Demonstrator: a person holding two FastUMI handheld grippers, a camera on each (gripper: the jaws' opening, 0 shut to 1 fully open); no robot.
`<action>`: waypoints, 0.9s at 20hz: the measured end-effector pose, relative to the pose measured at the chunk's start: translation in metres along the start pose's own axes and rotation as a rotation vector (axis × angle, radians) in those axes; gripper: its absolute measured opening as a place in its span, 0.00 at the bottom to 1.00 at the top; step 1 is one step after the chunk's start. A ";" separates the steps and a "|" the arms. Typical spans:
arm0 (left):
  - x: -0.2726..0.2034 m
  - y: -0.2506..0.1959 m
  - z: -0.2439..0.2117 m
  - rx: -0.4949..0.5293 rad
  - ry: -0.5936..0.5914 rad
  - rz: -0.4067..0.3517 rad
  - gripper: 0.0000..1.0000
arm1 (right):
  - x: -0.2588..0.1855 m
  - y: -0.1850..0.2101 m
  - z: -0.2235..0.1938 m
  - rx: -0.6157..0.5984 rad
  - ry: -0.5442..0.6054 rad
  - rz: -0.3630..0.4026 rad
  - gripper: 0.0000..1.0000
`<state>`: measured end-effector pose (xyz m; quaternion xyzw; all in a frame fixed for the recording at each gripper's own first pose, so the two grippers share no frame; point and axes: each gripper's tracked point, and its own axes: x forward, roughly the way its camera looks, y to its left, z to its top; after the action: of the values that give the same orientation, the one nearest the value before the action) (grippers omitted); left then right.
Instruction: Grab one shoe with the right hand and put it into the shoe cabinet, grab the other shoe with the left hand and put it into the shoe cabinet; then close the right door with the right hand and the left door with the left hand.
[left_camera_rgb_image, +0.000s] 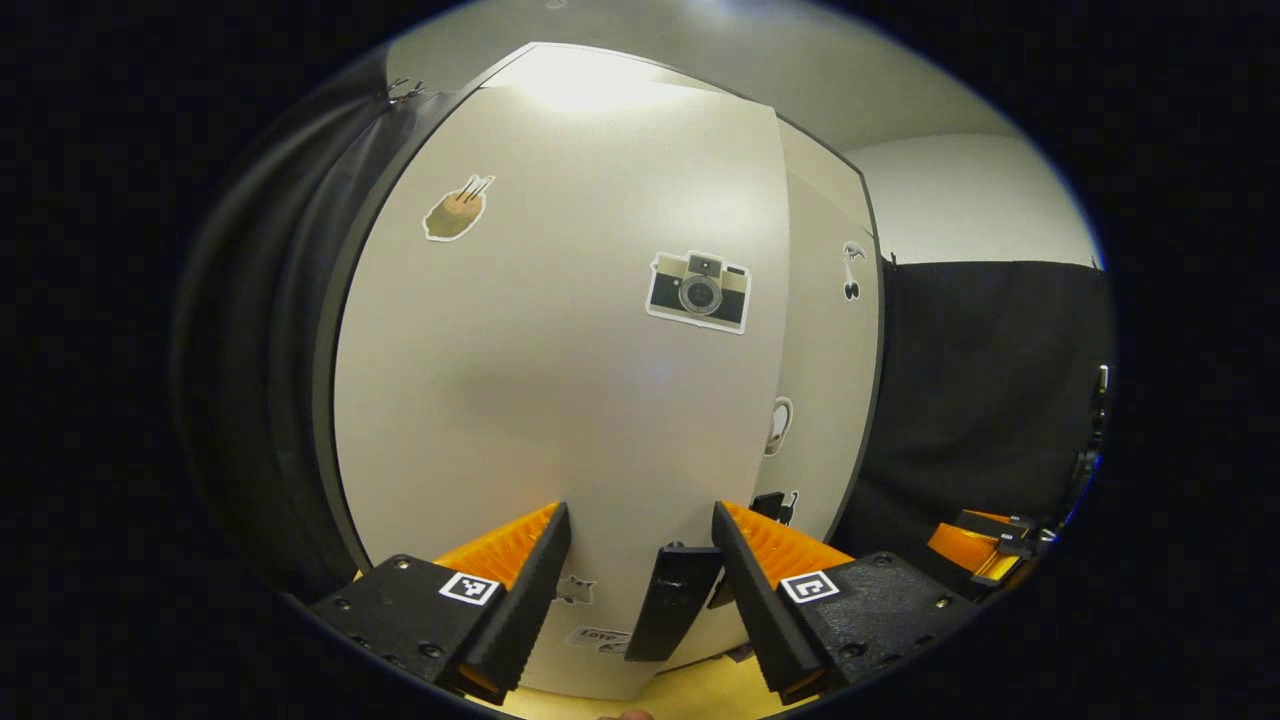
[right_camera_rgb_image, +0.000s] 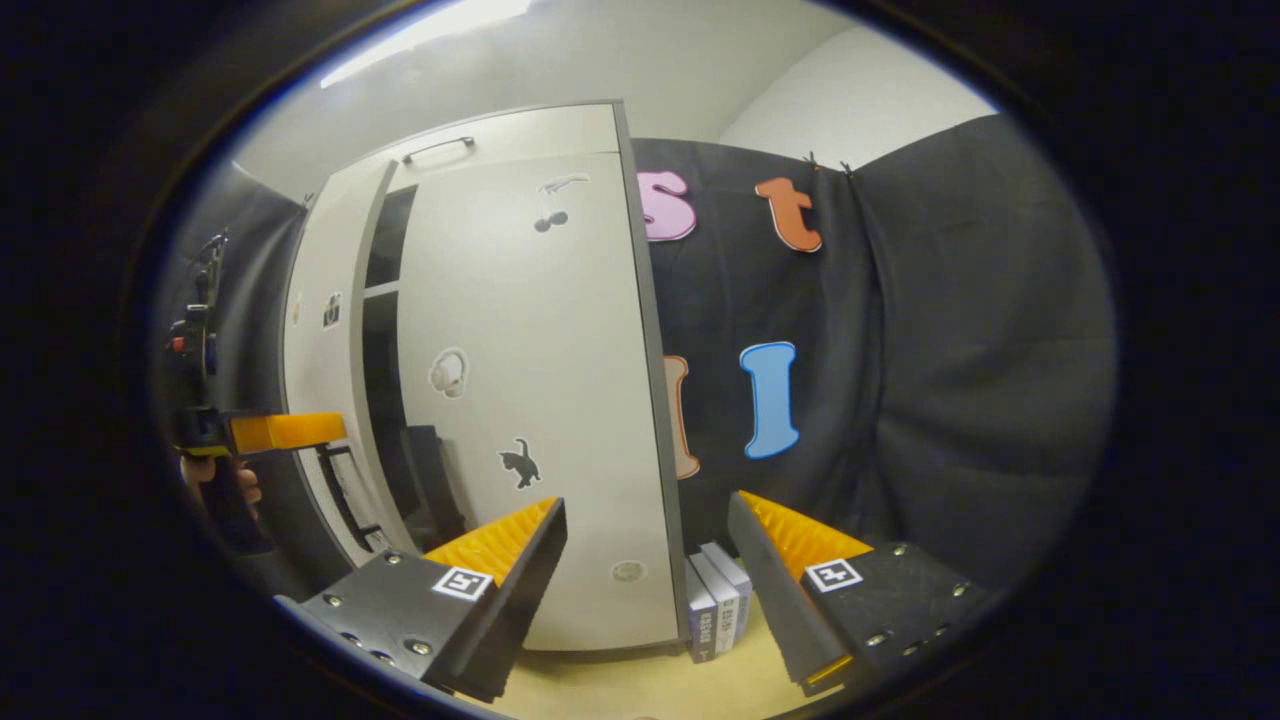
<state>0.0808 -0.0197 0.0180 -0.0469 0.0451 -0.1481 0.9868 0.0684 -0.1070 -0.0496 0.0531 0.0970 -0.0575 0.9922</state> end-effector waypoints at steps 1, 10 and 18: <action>0.000 0.000 0.000 0.003 -0.001 0.004 0.87 | 0.000 -0.002 0.000 0.002 0.000 -0.001 0.98; 0.009 -0.002 -0.004 0.018 -0.005 0.030 0.89 | 0.007 -0.012 -0.003 0.010 0.003 -0.020 0.98; 0.017 0.001 -0.004 0.020 -0.008 0.039 0.90 | 0.008 -0.017 -0.005 0.018 0.003 -0.032 0.98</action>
<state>0.0971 -0.0238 0.0125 -0.0366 0.0404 -0.1293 0.9901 0.0730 -0.1239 -0.0572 0.0604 0.0989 -0.0743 0.9905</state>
